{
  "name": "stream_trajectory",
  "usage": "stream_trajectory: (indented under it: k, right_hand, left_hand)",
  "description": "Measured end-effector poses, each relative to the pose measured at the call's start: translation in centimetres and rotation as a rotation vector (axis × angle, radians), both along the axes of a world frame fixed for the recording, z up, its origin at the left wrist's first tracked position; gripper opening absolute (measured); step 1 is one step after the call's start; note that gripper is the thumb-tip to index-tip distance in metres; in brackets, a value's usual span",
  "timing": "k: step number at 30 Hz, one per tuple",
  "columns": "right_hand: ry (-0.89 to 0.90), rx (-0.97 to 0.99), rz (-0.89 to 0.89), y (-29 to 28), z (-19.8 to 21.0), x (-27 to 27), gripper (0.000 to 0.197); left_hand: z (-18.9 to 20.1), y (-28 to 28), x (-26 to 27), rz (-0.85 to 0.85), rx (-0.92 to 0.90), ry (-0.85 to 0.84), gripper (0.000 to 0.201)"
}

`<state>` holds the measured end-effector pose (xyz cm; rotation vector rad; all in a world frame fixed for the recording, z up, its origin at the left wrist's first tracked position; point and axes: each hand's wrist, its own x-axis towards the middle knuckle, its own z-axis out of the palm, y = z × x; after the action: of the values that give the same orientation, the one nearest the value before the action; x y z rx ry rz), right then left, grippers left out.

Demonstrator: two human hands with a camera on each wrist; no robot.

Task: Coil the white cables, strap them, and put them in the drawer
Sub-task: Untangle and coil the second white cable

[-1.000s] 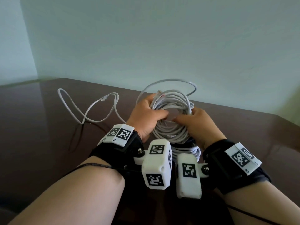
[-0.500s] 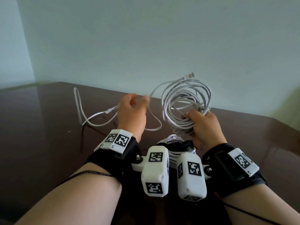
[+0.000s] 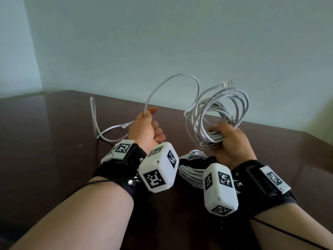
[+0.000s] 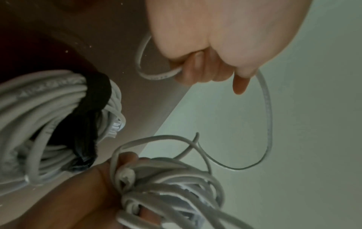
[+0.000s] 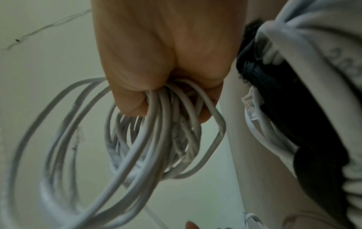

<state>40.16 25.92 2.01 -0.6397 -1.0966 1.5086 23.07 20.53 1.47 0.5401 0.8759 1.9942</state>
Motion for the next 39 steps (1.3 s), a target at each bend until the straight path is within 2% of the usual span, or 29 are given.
stream_trajectory:
  k: [6,10,12,14,15,18,20,22,24,26,28,29,33,35,37,39]
  right_hand:
    - [-0.022,0.050,0.090,-0.3,-0.1,-0.2,0.013]
    - [-0.121,0.105,0.076,-0.5,-0.5,-0.4,0.023]
    - [-0.236,0.159,0.079,-0.6,-0.4,-0.4,0.017]
    - [-0.323,0.212,0.082,-0.8,-0.3,-0.3,0.009]
    - [-0.345,0.226,0.085,-0.8,-0.3,-0.2,0.010]
    - [-0.323,0.237,0.098,-1.0,-0.1,-0.3,0.015]
    - [-0.327,0.238,0.087,-1.2,0.0,-0.3,0.017]
    - [-0.364,0.274,0.062,-1.5,0.2,-0.2,0.008]
    - [-0.416,0.312,0.007,-1.7,0.2,0.0,0.013]
    - [-0.481,0.350,-0.042,-1.8,0.3,-0.1,0.009]
    - [-0.529,0.388,-0.090,-1.8,0.1,-0.2,0.008]
    - [-0.542,0.404,-0.116,-1.8,0.1,-0.3,0.007]
    - [-0.648,0.513,-0.196,-2.0,0.4,-0.2,0.009]
    - [-0.692,0.566,-0.189,-2.2,0.6,0.0,0.011]
    - [-0.685,0.595,-0.170,-2.2,0.8,0.2,0.022]
    - [-0.653,0.589,-0.159,-2.0,1.0,0.5,0.020]
  left_hand:
    - [-0.3,-0.1,1.2,-0.156,-0.138,0.159,0.027]
    - [-0.8,0.6,1.7,-0.061,-0.193,0.418,0.029]
    - [-1.1,0.7,1.7,0.024,-0.191,0.611,0.027]
    - [-1.1,0.5,1.7,0.060,-0.154,0.725,0.025]
    - [-1.0,0.3,1.7,0.060,-0.141,0.732,0.025]
    - [-0.3,-0.2,1.5,0.029,-0.096,0.599,0.022]
    - [-0.3,-0.3,1.4,0.063,-0.070,0.622,0.024]
    - [-0.5,-0.2,1.6,0.090,-0.035,0.653,0.026]
    - [-0.3,-0.6,1.9,0.031,0.008,0.635,0.024]
    - [-0.3,-0.5,1.8,-0.067,0.036,0.551,0.030]
    - [-0.2,-0.3,1.8,-0.143,0.054,0.526,0.016]
    - [-0.2,-0.2,1.7,-0.171,0.052,0.512,0.016]
    - [-0.1,-0.3,1.4,-0.211,0.016,0.424,0.031]
    - [-0.2,-0.3,1.3,-0.203,-0.003,0.370,0.033]
    - [-0.7,0.1,1.2,-0.158,-0.019,0.418,0.027]
    - [-1.1,0.3,0.9,-0.090,-0.043,0.550,0.017]
